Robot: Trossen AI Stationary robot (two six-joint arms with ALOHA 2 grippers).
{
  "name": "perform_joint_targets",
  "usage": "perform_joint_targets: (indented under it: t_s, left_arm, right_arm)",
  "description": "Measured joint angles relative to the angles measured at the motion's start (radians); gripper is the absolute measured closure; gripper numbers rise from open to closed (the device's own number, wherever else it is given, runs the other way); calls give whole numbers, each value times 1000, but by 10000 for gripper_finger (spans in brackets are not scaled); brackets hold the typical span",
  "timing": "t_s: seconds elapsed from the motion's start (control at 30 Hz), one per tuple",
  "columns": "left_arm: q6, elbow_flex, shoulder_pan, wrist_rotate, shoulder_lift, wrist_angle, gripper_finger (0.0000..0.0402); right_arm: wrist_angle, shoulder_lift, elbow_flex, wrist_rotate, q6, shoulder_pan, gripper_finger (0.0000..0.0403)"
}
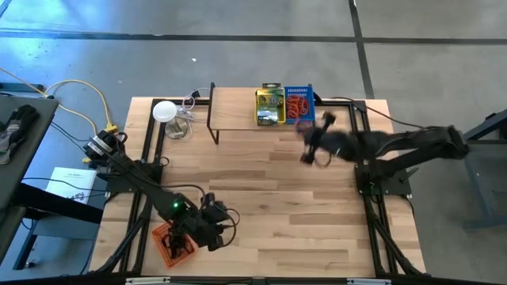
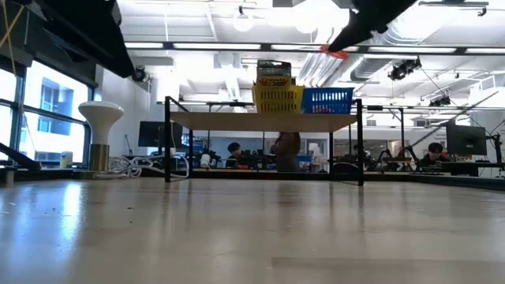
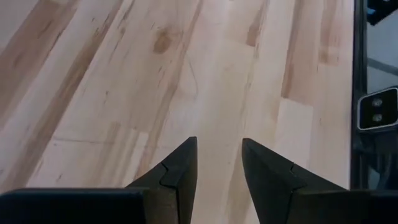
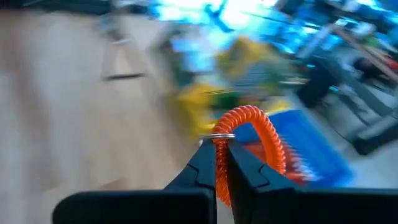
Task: Pick & Place Office Desk Supplies
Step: Put the orange spring keychain into the blue bin on the shelf
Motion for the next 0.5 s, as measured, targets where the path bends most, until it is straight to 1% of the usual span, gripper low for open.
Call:
perform_joint_targets:
  t_s: [0.07, 0.1, 0.17, 0.23, 0.3, 0.4, 0.5]
  left_arm:
    - [33, 0, 8, 16, -9, -6, 280]
    - [58, 0, 9, 35, -20, -5, 280]
    - [100, 2, 9, 48, -52, -3, 280]
    - [110, 3, 8, 48, -86, -5, 280]
    - [112, 3, 8, 46, -118, -18, 280]
    - [111, 3, 8, 46, -155, -22, 280]
    - [111, 3, 8, 49, -165, -27, 280]
  right_arm:
    - [13, -36, 0, -19, -24, -97, 399]
    - [23, -39, 1, -48, -37, -149, 399]
    - [42, -34, 1, -137, -53, -253, 399]
    - [72, -4, 0, -226, -57, -351, 399]
    - [109, 40, 2, -308, -47, -415, 399]
    - [110, 101, 0, -315, -7, -472, 394]
    - [120, 136, 0, -303, -23, -485, 370]
